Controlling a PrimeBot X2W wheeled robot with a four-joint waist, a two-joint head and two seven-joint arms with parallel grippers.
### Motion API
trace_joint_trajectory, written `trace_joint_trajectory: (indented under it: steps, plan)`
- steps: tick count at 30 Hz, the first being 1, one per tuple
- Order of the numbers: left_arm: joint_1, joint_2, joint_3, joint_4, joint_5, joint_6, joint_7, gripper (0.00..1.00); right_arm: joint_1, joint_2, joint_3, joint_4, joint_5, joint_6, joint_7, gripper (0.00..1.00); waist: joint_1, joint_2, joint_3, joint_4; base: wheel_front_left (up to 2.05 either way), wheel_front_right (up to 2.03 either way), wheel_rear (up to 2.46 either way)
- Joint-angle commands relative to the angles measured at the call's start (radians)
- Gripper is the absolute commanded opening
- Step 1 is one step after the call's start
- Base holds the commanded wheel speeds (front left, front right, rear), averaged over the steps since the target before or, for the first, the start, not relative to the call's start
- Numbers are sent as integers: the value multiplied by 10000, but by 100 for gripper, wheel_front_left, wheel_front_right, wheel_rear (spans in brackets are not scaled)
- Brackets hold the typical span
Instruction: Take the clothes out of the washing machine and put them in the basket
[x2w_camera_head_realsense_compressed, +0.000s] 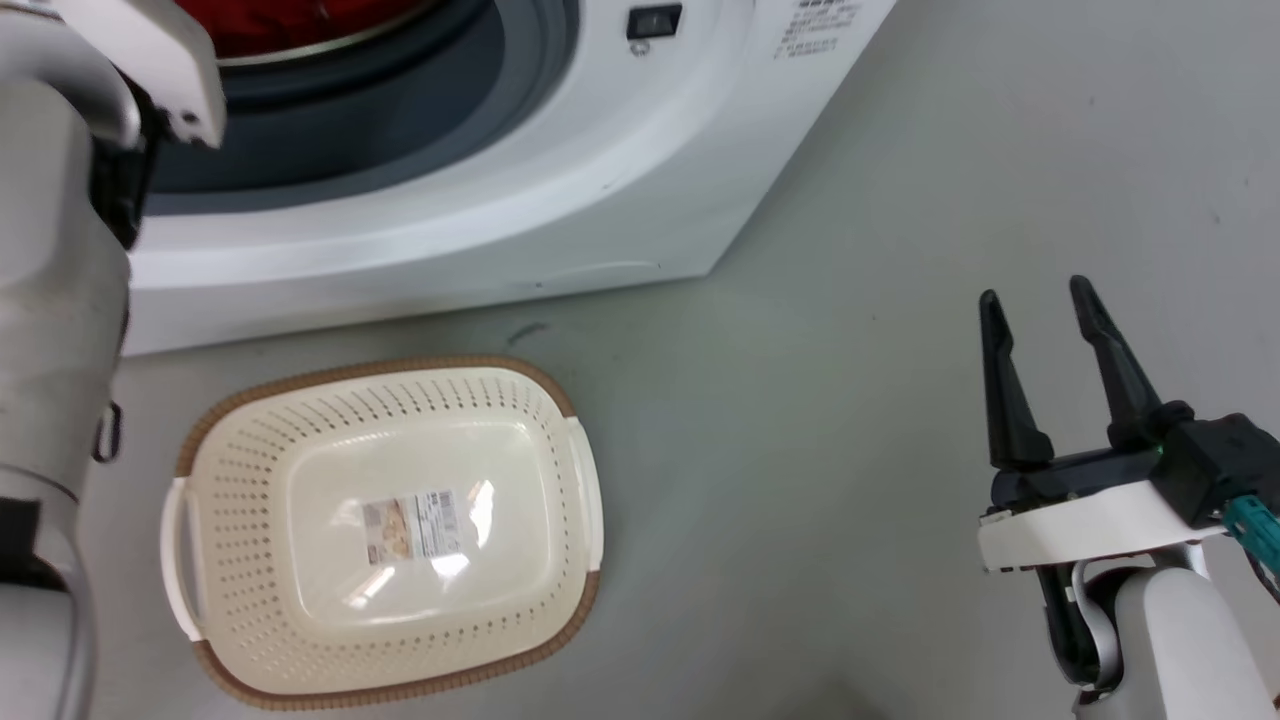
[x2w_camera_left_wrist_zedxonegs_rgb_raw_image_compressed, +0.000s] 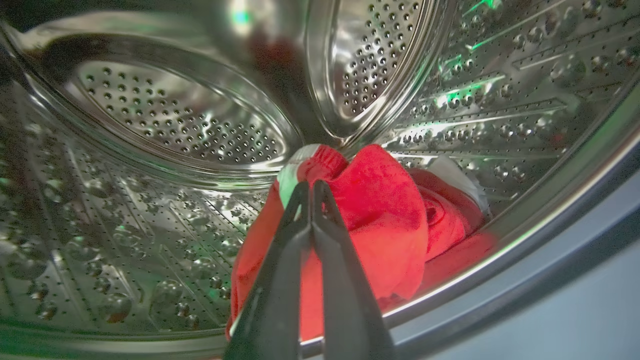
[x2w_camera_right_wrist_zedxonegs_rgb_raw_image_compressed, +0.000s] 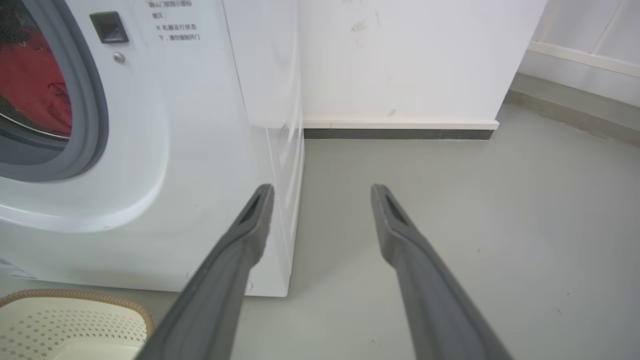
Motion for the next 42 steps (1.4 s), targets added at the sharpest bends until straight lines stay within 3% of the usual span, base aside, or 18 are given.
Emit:
trace_joint_trajectory:
  steps: [1,6,15,28,37,42]
  plan:
    - [389,-172,-30,-48,28,93,-299,0,131,-11,-159,45,-19,-9,-26,100,1,0,-718,261,0,0,0]
    - [1395,-381,190,-743,-25,303,-558,0,397,-8,-375,163,-246,-9,-26,100,1,0,-1487,526,0,0,0]
    - [3990,-358,1164,-4256,514,958,-564,0,807,-8,-614,290,-478,-9,-28,100,1,0,-2484,1006,0,0,0]
    - [7297,-593,1824,-7736,1141,905,-554,0,1302,-8,-780,440,-541,-9,-26,100,1,0,-3320,1800,0,0,0]
    - [8846,-641,1475,-8651,1081,828,-491,0,1457,-8,-786,436,-577,-9,-26,100,1,0,-3333,2112,0,0,0]
    - [9370,-483,1140,-8303,1311,936,-153,0,1351,-8,-738,405,-645,-9,-26,100,1,0,-3028,2184,0,0,0]
